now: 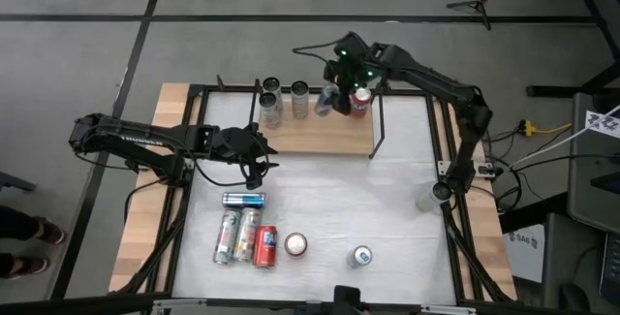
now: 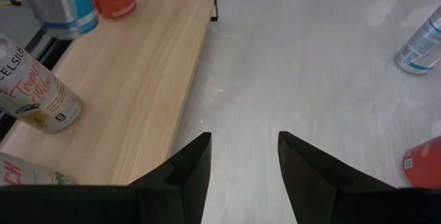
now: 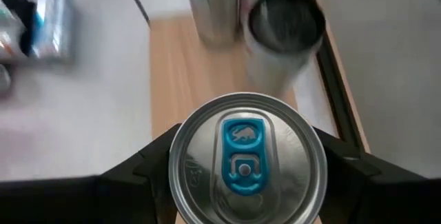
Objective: Place canned beverage on shelf
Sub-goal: Put the top right blue soda can on the shelf
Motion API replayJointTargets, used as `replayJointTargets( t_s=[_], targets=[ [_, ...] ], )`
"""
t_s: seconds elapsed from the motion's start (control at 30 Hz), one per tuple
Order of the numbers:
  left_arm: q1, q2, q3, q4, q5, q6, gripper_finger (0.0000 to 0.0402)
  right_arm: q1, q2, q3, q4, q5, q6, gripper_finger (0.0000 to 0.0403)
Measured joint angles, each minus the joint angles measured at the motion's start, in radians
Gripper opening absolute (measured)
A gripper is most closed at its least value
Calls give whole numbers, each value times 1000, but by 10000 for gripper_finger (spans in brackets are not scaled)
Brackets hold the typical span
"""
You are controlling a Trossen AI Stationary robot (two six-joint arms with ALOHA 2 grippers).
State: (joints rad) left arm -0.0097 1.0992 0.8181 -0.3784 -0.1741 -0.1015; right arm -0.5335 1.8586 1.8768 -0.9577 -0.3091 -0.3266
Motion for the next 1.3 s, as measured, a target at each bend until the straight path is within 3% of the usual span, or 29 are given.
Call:
replayJointTargets(
  t_s=[0.1, 0.23, 0.63, 1.3],
  targets=[
    [0, 0, 0, 1, 0, 0, 158, 1, 55, 100, -108, 64, -43, 239],
    [0, 0, 0, 3, 0, 0, 158, 0, 105, 144, -113, 80, -80, 239],
    [1, 0, 0, 7, 0, 0, 158, -26, 214, 147, -113, 34, -175, 239],
    [1, 0, 0, 7, 0, 0, 158, -43, 262, 148, -36, -34, -179, 239]
  ],
)
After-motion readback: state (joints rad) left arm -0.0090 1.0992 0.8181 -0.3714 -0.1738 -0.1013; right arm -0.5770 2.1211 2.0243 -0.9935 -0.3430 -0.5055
